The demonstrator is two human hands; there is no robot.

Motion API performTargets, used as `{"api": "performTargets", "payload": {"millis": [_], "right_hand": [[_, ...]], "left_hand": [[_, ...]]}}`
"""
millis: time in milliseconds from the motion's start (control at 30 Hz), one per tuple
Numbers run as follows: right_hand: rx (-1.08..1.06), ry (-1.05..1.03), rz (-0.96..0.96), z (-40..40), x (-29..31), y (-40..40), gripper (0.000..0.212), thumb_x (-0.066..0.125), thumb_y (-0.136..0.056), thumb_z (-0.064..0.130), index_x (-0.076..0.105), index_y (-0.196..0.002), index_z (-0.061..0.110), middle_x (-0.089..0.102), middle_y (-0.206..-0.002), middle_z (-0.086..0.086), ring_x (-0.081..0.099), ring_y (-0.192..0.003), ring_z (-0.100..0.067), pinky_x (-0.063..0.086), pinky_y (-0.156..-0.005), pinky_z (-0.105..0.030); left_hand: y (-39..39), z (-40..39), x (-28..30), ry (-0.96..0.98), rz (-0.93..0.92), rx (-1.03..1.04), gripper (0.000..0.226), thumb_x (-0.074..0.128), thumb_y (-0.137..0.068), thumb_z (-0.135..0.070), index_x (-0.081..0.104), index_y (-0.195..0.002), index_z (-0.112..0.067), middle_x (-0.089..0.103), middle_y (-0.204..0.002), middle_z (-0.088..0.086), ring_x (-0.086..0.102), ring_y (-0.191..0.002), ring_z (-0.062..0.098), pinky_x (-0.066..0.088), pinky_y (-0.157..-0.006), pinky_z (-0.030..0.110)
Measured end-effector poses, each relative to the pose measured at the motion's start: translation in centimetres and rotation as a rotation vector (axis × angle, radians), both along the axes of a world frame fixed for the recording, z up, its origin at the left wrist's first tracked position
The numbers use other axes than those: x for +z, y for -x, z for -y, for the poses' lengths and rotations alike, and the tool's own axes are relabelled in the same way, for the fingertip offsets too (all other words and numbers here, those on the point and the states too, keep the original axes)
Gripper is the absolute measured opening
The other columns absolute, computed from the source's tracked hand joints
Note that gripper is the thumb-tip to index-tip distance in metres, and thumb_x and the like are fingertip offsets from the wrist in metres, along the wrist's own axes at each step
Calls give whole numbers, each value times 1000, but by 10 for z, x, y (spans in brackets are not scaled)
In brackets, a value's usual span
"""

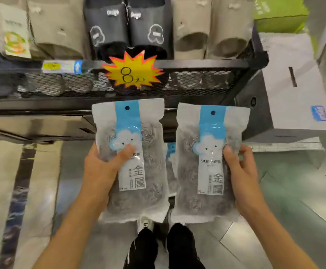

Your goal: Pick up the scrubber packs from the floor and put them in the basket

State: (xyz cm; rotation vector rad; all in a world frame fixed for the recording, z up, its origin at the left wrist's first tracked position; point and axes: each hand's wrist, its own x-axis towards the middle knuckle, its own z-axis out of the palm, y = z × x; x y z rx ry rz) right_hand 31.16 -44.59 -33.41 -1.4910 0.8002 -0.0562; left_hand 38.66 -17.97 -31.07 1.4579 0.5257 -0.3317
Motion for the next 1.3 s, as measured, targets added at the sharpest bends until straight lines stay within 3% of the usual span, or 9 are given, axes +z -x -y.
{"api": "performTargets", "payload": {"millis": [133,233,333,467,600,800,1033,1200,1300], "right_hand": [[7,-7,-1,6,-73,-1,33,61,-98,46,53,-123,25,75,-105,-4,71,-93,-19,60,-82,-41],[7,-3,-12,3,-125,-1,21,58,-103,37,54,-118,22,73,-93,1,69,-80,-10,60,-65,-25],[3,22,-23,-7,-172,-1,6,58,-103,35,58,-102,29,73,-93,3,68,-77,-5,58,-63,-21],[17,34,-22,-21,-221,-4,17,60,-101,35,56,-112,21,75,-83,18,70,-78,2,56,-64,-17],[54,16,-19,-30,-247,-10,37,68,-81,56,58,-109,33,76,-111,-2,74,-98,-16,60,-81,-34],[52,-14,-25,-45,-260,-20,11,62,-100,36,56,-104,28,78,-85,13,74,-82,-6,60,-76,-31],[111,-43,-41,-98,-280,-41,19,64,-95,45,55,-105,31,77,-92,8,74,-90,-13,60,-85,-42],[105,-49,-42,-109,-289,-49,30,62,-91,51,56,-114,33,79,-99,4,76,-96,-17,60,-86,-46],[91,-20,-78,-100,-296,-51,17,61,-98,44,57,-111,36,79,-91,9,76,-89,-14,60,-84,-45]], "left_hand": [[5,-7,-72,-35,-9,57,49,82,-79,-18,65,-125,-25,80,-107,-2,79,-91,21,64,-67,34],[11,-11,-125,-47,-15,69,44,81,-81,-17,67,-122,-26,80,-106,-5,78,-92,17,63,-67,31],[15,-15,-173,-56,-18,62,49,81,-79,-19,66,-125,-23,80,-107,-5,78,-93,16,62,-67,28],[12,-19,-224,-60,-39,45,52,84,-74,-23,66,-122,-23,80,-106,-5,78,-93,16,63,-70,30],[4,-19,-252,-47,-48,8,53,84,-78,-18,64,-127,-16,80,-110,-1,78,-97,19,65,-77,36],[-1,-42,-256,-107,-50,0,52,83,-80,-16,63,-127,-18,80,-107,-5,78,-94,15,64,-71,29],[-5,-87,-274,-212,-143,35,49,87,-77,-20,64,-121,-22,81,-102,-6,79,-89,16,64,-68,31],[-12,-95,-304,-168,-221,49,56,87,-76,-18,63,-126,-11,80,-105,5,79,-89,22,65,-69,34],[-22,-94,-319,-159,-234,71,52,88,-76,-16,63,-122,-15,81,-103,2,79,-88,20,66,-71,36]]}}
